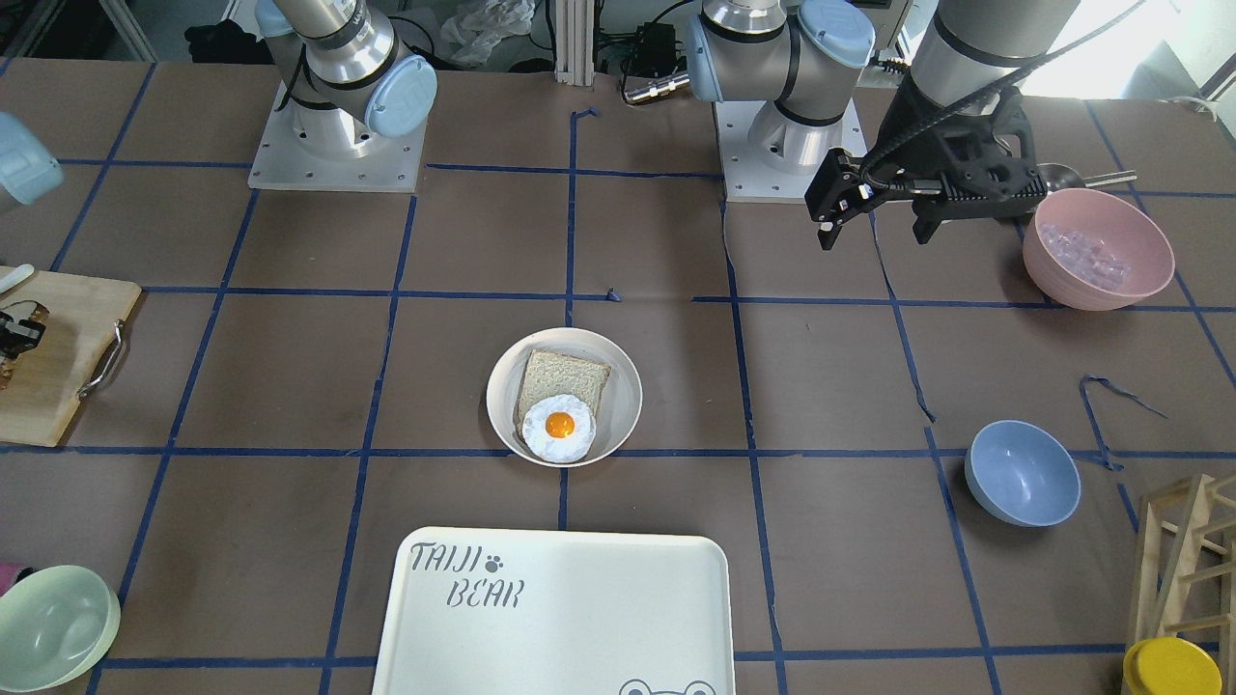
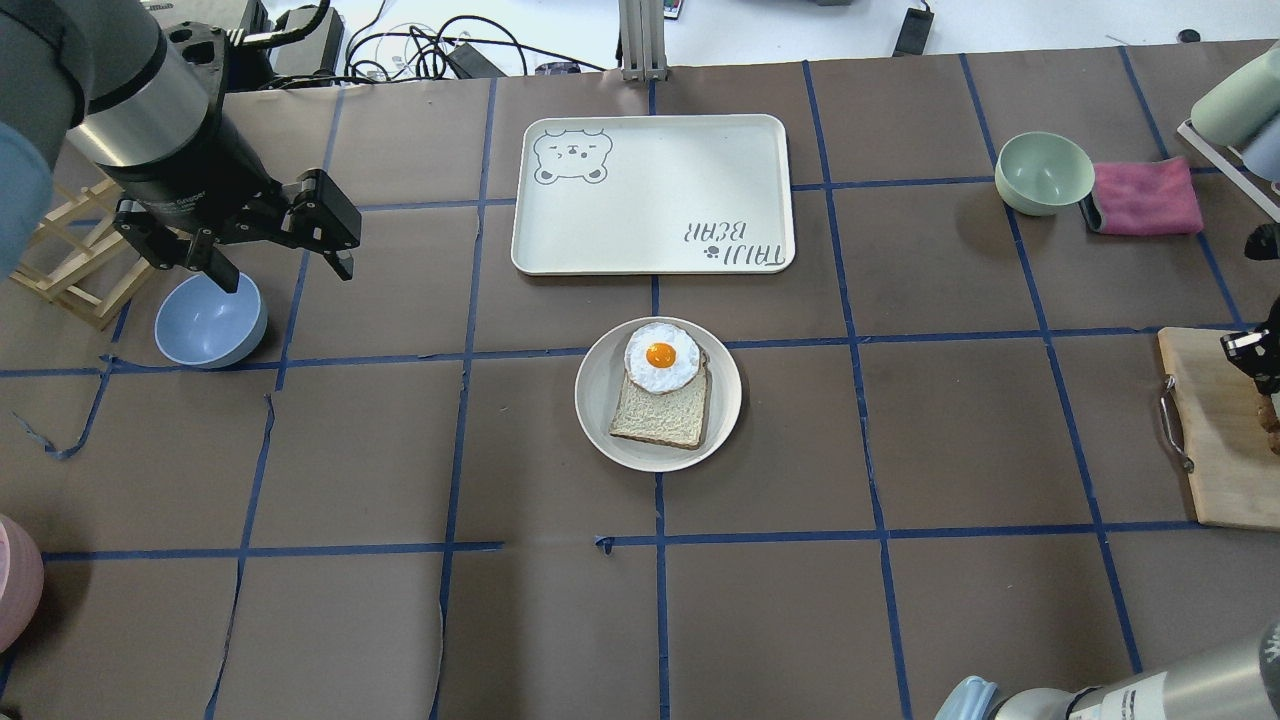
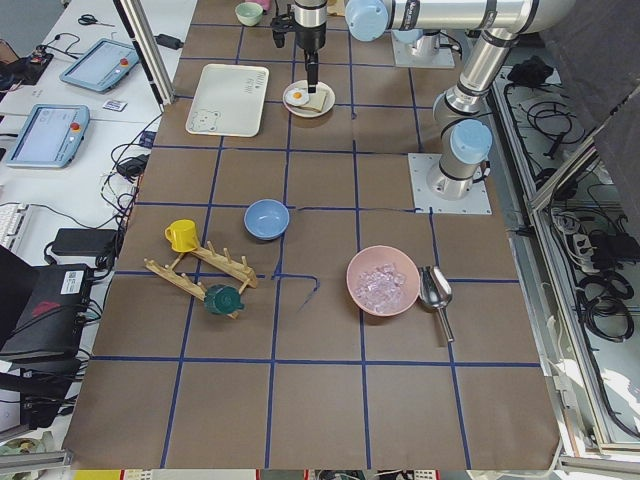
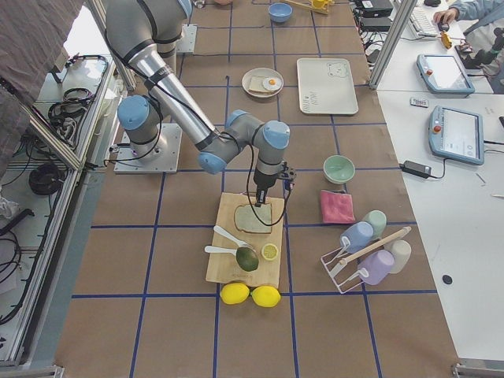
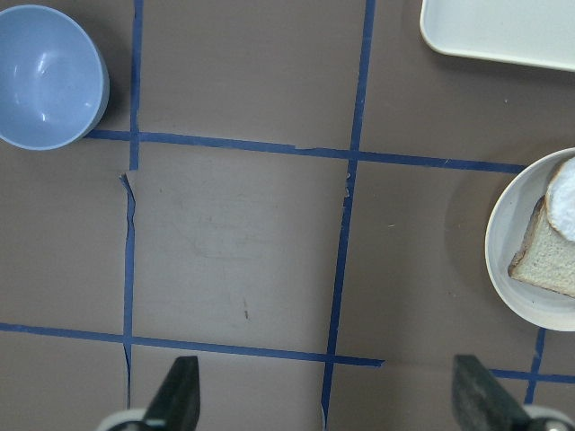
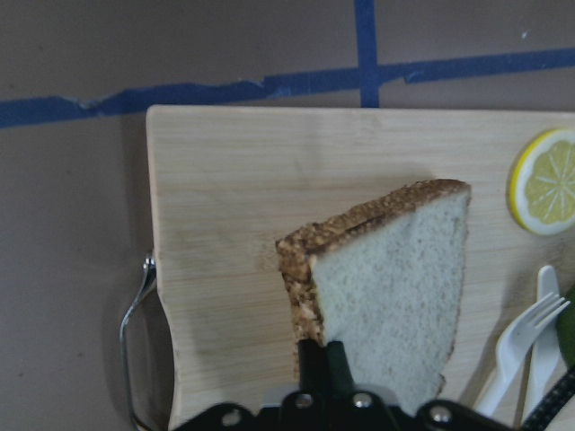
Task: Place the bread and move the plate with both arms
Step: 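Grasp the bread slice edge with the right gripper and lift it, then carry the bread slice with the right gripper over the egg plate, then lower the bread onto the fried egg and open the right gripper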
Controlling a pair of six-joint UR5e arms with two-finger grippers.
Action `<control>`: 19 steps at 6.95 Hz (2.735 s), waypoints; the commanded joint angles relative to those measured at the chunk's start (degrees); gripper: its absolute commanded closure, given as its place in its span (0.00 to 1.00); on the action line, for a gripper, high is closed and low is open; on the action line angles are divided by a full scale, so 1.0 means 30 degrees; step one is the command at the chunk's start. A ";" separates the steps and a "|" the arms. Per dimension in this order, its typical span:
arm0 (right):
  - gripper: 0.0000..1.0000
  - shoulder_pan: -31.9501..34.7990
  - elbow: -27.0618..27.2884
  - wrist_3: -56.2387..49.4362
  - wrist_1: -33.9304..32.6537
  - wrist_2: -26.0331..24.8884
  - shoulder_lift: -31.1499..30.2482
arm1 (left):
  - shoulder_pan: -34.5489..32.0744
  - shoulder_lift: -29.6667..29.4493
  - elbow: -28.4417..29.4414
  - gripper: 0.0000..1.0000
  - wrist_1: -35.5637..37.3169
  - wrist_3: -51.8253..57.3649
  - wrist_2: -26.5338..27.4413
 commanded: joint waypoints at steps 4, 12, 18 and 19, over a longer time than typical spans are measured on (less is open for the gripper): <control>1.00 0.7106 -0.3955 0.3582 0.5328 -0.0430 -0.1958 | 0.0001 -0.0002 0.0000 0.00 0.0001 0.0018 0.0081; 1.00 2.2246 -0.6187 2.5717 0.7482 0.2140 0.1349 | 0.0001 0.0057 -0.0352 0.00 0.0264 0.0280 0.0111; 1.00 2.2396 -0.7185 2.7071 0.6894 0.2732 0.2843 | 0.0088 -0.0002 -0.0352 0.00 0.0322 0.0308 0.0052; 1.00 2.2396 -0.7185 2.6954 0.6952 0.2674 0.2844 | 0.0146 -0.0031 -0.0381 0.00 0.0323 0.0281 0.0023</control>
